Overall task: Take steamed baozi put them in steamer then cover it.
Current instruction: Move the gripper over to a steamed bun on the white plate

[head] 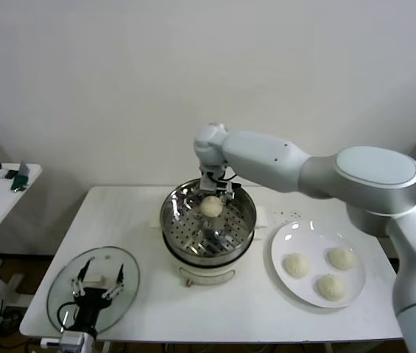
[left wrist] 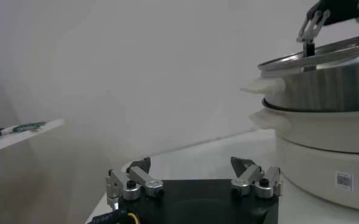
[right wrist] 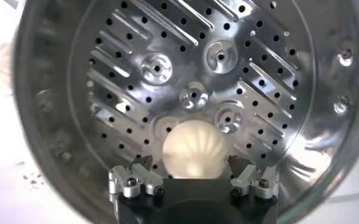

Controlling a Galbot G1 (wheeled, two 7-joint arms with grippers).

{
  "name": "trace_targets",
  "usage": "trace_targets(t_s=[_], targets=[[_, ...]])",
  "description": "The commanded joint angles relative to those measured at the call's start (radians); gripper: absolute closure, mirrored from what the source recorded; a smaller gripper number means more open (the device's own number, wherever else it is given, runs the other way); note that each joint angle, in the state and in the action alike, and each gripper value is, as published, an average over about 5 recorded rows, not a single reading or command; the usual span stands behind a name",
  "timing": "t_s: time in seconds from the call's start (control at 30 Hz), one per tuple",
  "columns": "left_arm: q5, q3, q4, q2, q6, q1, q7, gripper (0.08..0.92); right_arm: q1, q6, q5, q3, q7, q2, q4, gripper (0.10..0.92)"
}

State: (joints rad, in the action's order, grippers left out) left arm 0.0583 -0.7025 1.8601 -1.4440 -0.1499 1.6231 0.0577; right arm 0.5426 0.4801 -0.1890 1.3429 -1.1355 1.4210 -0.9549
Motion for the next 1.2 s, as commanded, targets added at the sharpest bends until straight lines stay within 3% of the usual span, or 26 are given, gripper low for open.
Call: trace_targets(t_s=[0.03,0.27,0.43,0.53,0.87,1.2], targets=[[-0.005,0.006,0.008,-0.010,0.019,-0.005,-0.001,0.177,0.175,-0.061,0.179,0.027,0.021,-0.172,-0.173,0.203],[0.014,0.028,0.007,-0.021,0.013,0.000,-0.003,0.177,0.310,-0.305,0.486,0.172,0.119,-0.444,-0.302,0.202],[0.019,0.036,0.004,-0.017,0.010,0.003,-0.003,0.177,0.384,-0.592,0.721,0.355,0.210,-0.646,-0.461,0.203],[0.023,0.041,0.002,-0.013,0.010,0.002,-0.003,0.177,0.386,-0.727,0.785,0.417,0.218,-0.748,-0.532,0.203],[0.035,0.047,0.015,-0.007,0.017,-0.006,-0.004,0.177,0.124,-0.818,0.753,0.293,0.208,-0.906,-0.588,0.203],[0.030,0.033,0.022,-0.016,0.014,0.006,-0.005,0.177,-0.168,-0.808,0.627,0.095,0.201,-0.835,-0.449,0.203]])
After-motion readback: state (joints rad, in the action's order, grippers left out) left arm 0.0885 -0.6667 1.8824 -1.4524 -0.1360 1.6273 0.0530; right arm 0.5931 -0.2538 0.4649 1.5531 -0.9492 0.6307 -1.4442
